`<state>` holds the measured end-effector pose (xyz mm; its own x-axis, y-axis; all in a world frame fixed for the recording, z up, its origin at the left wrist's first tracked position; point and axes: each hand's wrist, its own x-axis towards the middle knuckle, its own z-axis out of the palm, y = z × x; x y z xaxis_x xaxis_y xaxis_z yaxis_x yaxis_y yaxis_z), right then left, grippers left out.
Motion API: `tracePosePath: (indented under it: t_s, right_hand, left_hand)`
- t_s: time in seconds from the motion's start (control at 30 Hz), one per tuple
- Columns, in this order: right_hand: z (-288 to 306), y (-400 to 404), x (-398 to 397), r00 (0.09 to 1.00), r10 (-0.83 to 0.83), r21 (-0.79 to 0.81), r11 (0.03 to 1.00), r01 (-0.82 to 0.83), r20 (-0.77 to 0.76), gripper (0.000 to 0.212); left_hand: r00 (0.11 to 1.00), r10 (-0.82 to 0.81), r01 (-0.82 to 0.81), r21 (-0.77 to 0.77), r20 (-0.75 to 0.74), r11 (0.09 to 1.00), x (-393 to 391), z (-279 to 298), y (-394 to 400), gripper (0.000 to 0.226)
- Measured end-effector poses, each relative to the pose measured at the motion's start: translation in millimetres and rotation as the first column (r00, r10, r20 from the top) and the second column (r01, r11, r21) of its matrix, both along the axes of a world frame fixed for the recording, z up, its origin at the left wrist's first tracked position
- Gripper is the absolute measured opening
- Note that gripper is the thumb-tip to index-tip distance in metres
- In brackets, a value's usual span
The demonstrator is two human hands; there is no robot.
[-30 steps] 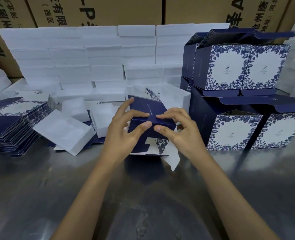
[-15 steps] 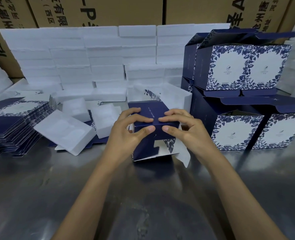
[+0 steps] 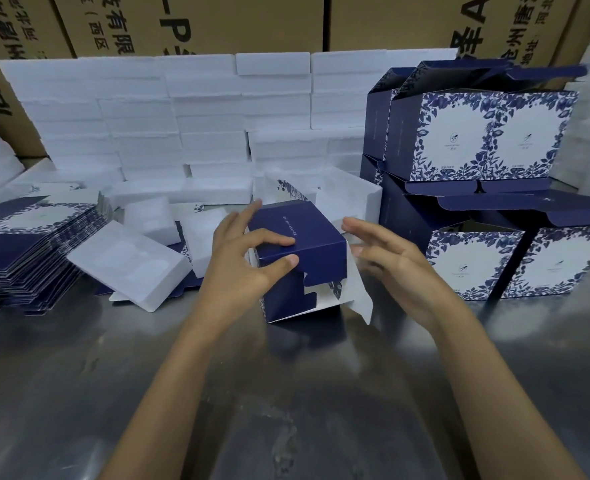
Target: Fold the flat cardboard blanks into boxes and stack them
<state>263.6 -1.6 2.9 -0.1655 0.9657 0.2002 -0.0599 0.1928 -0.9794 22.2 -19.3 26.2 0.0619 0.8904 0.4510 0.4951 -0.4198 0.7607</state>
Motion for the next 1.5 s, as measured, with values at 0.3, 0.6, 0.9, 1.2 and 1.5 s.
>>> tracePosePath:
  t_s: [0.3, 0.6, 0.9, 1.2, 1.5]
  right_hand:
    - [-5.1, -4.8, 1.6, 0.962, 0.213, -0.215, 0.961, -0.174, 0.172, 0.055]
    - [-8.7, -2.5, 2.6, 0.966, 0.23, -0.226, 0.953, -0.201, 0.113, 0.056]
    - [-29.4, 4.4, -29.8, 0.995, 0.074, -0.131, 0.989, -0.066, 0.062, 0.055]
    - [-41.4, 8.3, -58.8, 0.941, -0.303, 0.068, 0.953, 0.296, 0.15, 0.029]
    - [-46.1, 7.0, -64.1, 0.884, -0.437, 0.115, 0.899, 0.423, 0.165, 0.018]
  left_hand:
    - [0.892, 0.118, 0.044, 0.344, -0.436, 0.938, 20.1, -21.4, -0.2, 0.013]
    - [0.723, 0.244, 0.024, 0.377, -0.646, 0.926, 24.4, -25.2, 1.5, 0.033]
    - [0.881, 0.143, 0.041, 0.376, -0.45, 0.926, 16.7, -30.6, 10.0, 0.068]
    - [0.975, 0.079, -0.058, 0.108, -0.207, 0.993, 9.4, -42.0, 20.0, 0.09]
    - [0.987, 0.083, -0.07, 0.096, -0.136, 0.993, 9.5, -38.6, 19.7, 0.078]
